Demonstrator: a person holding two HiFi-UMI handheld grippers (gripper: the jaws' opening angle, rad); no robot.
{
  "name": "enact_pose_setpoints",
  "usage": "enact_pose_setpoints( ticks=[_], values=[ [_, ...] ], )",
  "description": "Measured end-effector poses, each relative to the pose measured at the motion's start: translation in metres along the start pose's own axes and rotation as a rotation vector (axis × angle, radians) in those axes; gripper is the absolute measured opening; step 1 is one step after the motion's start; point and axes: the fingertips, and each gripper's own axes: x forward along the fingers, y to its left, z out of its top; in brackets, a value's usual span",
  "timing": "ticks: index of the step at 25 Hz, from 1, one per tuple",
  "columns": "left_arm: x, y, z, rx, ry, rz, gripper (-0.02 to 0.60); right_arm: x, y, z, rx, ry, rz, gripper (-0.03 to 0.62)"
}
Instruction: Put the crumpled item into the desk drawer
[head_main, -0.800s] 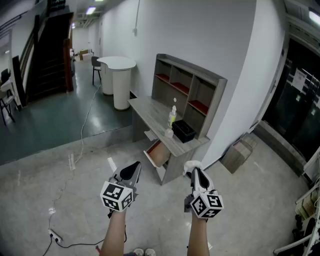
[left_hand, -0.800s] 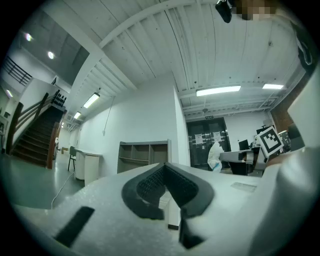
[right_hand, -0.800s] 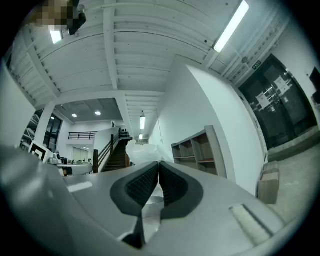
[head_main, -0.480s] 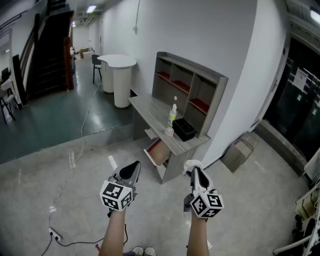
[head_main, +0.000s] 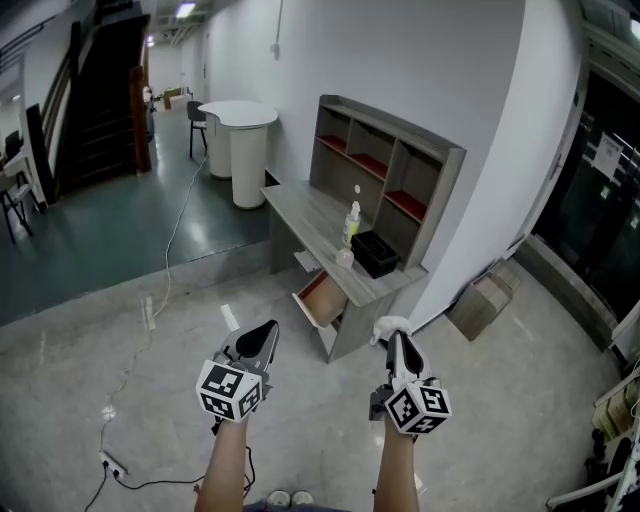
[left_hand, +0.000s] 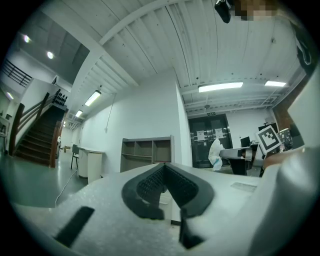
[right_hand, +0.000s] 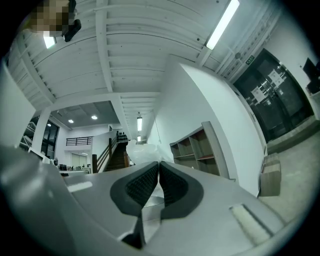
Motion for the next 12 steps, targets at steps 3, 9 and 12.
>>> enact_pose_setpoints(
  ticks=[3, 9, 12],
  values=[
    [-0.004, 0.010, -0.001, -0.003, -0.011, 0.007, 0.002, 0.000, 0.004, -0.006, -0.001, -0.005, -0.008, 0.025],
    [0.002, 0.028, -0.010, 0.001, 0.012, 0.008, 0.002, 0.015, -0.001, -0.009, 0.009, -0.018, -0.020, 0.025],
    [0.014, 0.044, -0.017, -0.011, 0.015, 0.026, 0.002, 0.036, -0.006, -0.012, 0.011, -0.021, -0.017, 0.025]
  ],
)
